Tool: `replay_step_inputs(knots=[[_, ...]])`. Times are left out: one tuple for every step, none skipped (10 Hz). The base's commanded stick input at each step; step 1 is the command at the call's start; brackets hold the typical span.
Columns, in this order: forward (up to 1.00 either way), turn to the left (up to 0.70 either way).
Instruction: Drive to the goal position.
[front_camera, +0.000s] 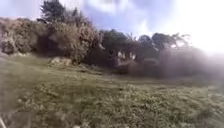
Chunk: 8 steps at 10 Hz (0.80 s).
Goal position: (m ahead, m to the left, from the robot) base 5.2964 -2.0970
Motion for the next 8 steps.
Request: replay_step_inputs(knots=[[0.7,0.0],[0.7,0.0],[0.7,0.0],[0.7,0.0],[0.7,0.0],[0.7,0.0],[0.7,0.0],[0.7,0.0]])
